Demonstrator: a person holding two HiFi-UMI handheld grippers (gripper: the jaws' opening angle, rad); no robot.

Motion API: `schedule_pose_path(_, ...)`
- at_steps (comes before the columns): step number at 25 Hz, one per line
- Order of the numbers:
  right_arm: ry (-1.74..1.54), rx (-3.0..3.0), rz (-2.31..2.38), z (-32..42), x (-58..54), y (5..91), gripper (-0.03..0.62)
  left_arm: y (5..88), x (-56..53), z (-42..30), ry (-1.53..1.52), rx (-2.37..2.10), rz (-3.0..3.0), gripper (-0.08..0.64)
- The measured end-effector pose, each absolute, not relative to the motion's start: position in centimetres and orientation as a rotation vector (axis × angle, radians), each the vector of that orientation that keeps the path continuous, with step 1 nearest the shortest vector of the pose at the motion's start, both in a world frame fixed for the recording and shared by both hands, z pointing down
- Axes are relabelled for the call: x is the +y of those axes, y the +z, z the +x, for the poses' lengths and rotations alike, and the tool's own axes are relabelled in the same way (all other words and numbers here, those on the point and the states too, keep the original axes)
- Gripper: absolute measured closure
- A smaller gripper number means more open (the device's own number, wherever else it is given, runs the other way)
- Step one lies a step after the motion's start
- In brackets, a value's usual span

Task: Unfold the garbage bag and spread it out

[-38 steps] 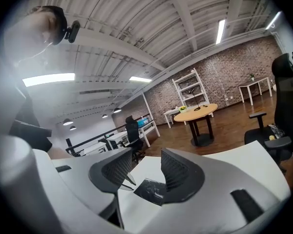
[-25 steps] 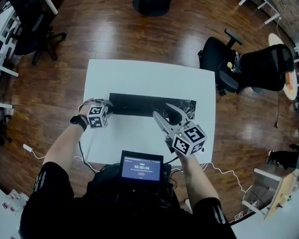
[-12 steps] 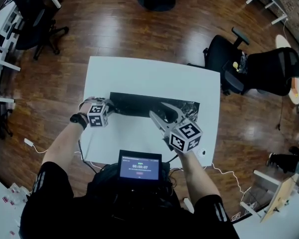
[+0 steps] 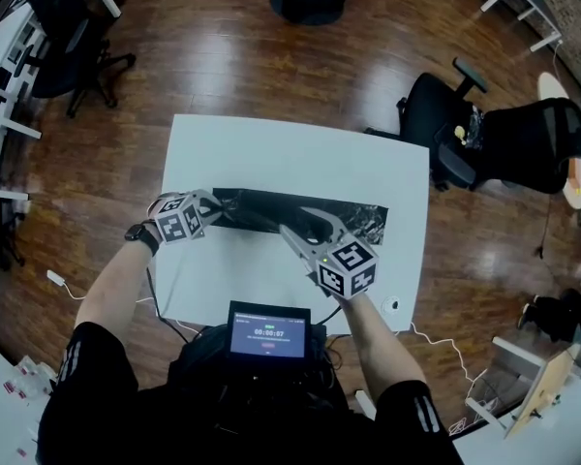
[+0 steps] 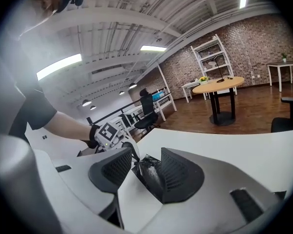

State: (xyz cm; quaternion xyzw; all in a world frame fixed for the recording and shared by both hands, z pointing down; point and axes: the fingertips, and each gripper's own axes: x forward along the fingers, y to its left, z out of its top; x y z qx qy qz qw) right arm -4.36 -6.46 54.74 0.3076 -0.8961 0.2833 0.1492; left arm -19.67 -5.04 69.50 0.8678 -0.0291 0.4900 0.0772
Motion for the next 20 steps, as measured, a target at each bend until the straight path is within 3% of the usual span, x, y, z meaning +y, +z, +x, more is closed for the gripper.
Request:
schedule_pose_path(12, 0.725, -2.564, 0.712, -8.1, -6.5, 56.8, 0.383, 66.3, -10.5, -19.1, 1.163, -0.328, 2.545, 0.557)
schedule_pose_path(20, 0.693, -2.527, 0.623, -9.8, -7.1, 59.0, 0.383, 68.2, -14.5, -19.7, 1.118, -0.468, 2.497, 0.557)
